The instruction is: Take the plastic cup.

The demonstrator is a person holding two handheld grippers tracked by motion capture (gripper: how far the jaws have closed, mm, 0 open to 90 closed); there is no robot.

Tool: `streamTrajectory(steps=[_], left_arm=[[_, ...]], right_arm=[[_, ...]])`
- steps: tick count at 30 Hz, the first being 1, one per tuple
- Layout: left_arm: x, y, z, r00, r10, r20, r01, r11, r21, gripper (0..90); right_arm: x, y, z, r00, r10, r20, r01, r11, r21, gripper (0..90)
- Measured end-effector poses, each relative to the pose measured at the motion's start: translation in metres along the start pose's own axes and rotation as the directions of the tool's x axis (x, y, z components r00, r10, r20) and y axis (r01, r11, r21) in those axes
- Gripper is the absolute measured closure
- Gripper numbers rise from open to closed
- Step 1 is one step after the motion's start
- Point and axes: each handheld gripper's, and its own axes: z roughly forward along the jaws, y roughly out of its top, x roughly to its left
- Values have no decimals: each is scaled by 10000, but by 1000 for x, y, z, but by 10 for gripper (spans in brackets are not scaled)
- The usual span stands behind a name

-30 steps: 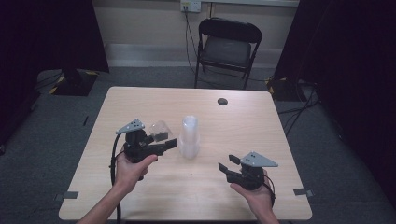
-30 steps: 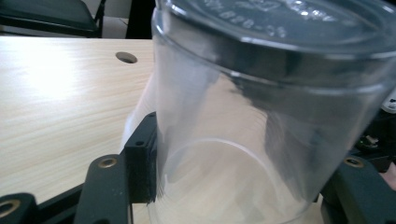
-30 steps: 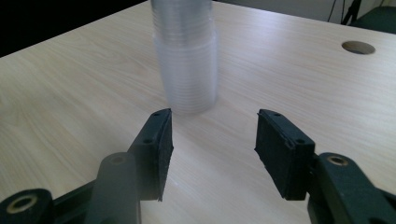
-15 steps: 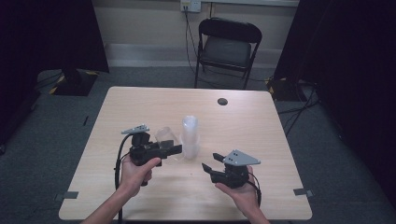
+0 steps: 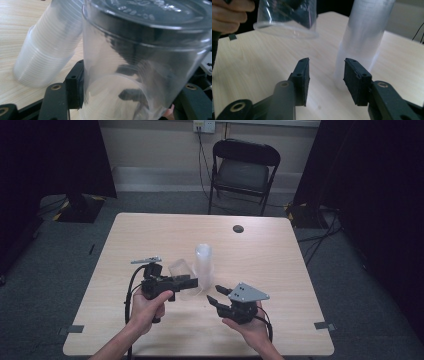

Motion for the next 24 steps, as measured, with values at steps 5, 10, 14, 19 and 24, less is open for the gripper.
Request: streamTrajectory(steps=[5, 10, 14, 19, 24], left_arm=[[-3, 0, 1, 9992, -259, 312, 258, 9997, 23, 392], [-3, -1, 2, 9987, -281, 426, 279, 9996, 67, 392], [-3, -2, 4, 9985, -316, 451, 310, 9994, 130, 391], [-3, -5, 7, 9966, -555, 611, 544, 9983, 200, 389], [-1, -6, 9, 9867, -1183, 1117, 1167, 9929, 207, 389]], right_arm=[[9, 8, 5, 9979, -647, -73, 642, 9959, -630, 611], [14, 7, 11, 9959, -895, 130, 904, 9874, -1298, 637], [15, 5, 14, 9945, -1039, 147, 1050, 9847, -1390, 655], [16, 4, 15, 9939, -1097, 99, 1097, 9787, -1737, 683], [15, 3, 15, 9936, -1127, 60, 1111, 9683, -2235, 686]])
